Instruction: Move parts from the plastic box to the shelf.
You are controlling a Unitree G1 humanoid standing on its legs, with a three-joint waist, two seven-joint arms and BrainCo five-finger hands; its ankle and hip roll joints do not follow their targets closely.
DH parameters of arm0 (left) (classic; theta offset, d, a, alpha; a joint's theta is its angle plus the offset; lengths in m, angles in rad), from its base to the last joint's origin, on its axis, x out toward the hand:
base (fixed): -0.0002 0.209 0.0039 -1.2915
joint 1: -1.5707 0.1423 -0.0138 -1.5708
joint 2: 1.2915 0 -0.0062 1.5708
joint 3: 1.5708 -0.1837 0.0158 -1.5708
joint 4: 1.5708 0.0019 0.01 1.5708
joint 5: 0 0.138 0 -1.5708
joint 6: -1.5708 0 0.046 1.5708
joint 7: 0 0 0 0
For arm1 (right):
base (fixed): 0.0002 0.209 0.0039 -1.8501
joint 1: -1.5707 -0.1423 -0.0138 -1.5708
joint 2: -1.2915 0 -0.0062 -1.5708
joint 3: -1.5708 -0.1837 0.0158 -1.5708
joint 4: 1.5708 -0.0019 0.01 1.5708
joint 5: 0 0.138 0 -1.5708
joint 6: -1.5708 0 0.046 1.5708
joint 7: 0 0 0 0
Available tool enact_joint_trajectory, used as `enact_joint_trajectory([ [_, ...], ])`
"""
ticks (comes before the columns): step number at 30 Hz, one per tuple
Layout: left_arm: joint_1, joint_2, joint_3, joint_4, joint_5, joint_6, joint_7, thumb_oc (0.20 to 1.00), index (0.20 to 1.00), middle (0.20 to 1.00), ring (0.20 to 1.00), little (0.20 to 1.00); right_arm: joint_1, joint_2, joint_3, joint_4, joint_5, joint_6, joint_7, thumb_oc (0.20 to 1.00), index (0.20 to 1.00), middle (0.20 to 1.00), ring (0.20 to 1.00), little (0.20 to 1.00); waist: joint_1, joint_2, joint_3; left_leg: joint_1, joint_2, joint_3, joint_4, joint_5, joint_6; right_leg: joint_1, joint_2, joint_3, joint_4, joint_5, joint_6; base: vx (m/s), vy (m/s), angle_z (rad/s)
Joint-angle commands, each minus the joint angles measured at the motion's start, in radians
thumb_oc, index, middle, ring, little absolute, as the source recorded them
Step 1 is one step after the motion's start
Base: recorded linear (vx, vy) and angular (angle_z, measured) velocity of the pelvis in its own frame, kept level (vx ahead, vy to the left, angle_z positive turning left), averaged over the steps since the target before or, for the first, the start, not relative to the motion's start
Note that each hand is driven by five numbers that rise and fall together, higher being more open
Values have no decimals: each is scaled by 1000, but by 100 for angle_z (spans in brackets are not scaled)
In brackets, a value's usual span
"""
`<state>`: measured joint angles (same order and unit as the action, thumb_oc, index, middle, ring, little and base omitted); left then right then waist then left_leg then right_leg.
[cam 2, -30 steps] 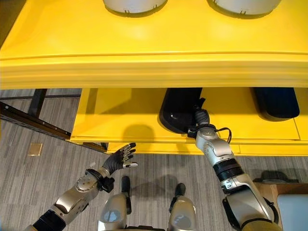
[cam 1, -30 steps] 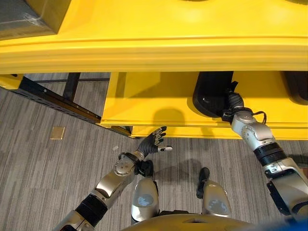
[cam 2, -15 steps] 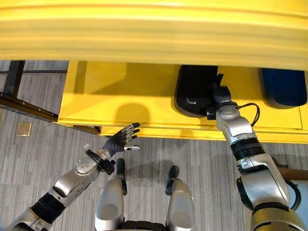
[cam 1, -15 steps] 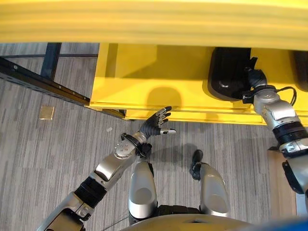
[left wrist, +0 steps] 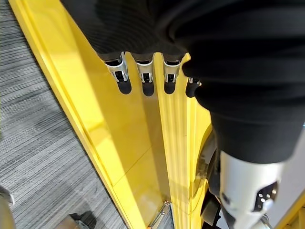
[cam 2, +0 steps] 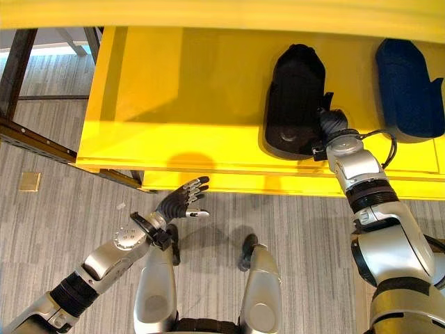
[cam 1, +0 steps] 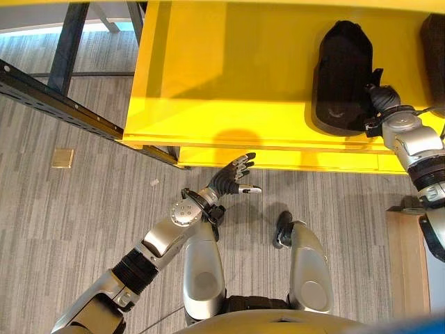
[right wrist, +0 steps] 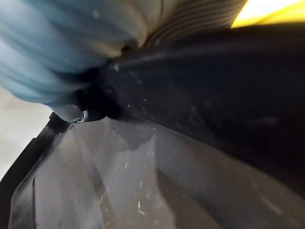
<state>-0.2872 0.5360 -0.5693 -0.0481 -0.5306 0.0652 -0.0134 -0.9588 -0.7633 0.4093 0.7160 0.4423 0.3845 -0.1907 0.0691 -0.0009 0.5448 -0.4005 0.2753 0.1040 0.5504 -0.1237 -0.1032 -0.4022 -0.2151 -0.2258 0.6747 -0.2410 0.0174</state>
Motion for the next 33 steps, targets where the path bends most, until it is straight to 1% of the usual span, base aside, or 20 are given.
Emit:
enact_joint_trajectory([
  [1,13,2,-12,-77,-20,-18,17,1000,1000,1000,1000,1000,-122,-64,26,29,-48,-52,18,200,200,200,200,200,3,-12,-25,66,12,118,26,-67,59,33,1,-67,138,-99,-16,-5,9,-4],
  [4,6,2,-15,-73,-28,-14,19,1000,1000,1000,1000,1000,-151,-67,44,55,-58,-55,29,200,200,200,200,200,5,-14,-25,53,12,116,52,-81,63,22,-5,-66,158,-104,-16,0,2,-1],
  [5,0,6,-21,-69,-32,2,23,1000,1000,1000,1000,1000,-200,-67,65,90,-81,-53,29,200,200,200,200,200,13,-16,-25,40,11,111,76,-95,67,12,-10,-65,178,-110,-14,11,-33,1],
  [7,-7,13,-31,-61,-36,5,27,1000,1000,1000,1000,1000,-261,-66,102,133,-84,-60,34,200,200,200,200,200,23,-18,-25,16,13,99,93,-99,64,-3,-16,-68,189,-111,-12,-10,-59,-3],
  [12,4,28,-38,-53,-44,-10,25,1000,1000,1000,1000,1000,-360,-69,169,181,-104,-60,22,200,200,200,200,200,38,-14,-25,-24,16,89,92,-87,63,-44,-25,-65,209,-113,-11,-16,-25,1],
  [22,32,53,-34,-58,-55,-34,8,1000,1000,1000,1000,1000,-446,-63,212,234,-113,-44,-16,200,200,200,200,200,56,-2,-25,-38,9,81,59,-62,56,-67,-27,-62,218,-120,-11,3,-2,1],
  [24,37,56,-33,-61,-52,-39,-1,1000,1000,1000,1000,1000,-463,-60,223,254,-118,-43,-10,200,200,200,200,200,60,2,-25,-40,7,77,48,-54,54,-72,-27,-63,221,-122,-12,0,0,0],
  [28,41,59,-34,-57,-55,-48,-2,1000,1000,1000,1000,1000,-472,-57,231,281,-125,-40,-34,200,200,200,200,200,63,6,-25,-38,11,81,29,-41,51,-76,-26,-66,212,-118,-13,0,0,0],
  [33,43,62,-35,-60,-55,-49,-4,1000,1000,1000,1000,1000,-491,-56,242,302,-121,-35,-43,200,200,200,200,200,66,9,-25,-39,11,79,20,-34,49,-78,-24,-66,208,-117,-14,-2,-7,3],
])
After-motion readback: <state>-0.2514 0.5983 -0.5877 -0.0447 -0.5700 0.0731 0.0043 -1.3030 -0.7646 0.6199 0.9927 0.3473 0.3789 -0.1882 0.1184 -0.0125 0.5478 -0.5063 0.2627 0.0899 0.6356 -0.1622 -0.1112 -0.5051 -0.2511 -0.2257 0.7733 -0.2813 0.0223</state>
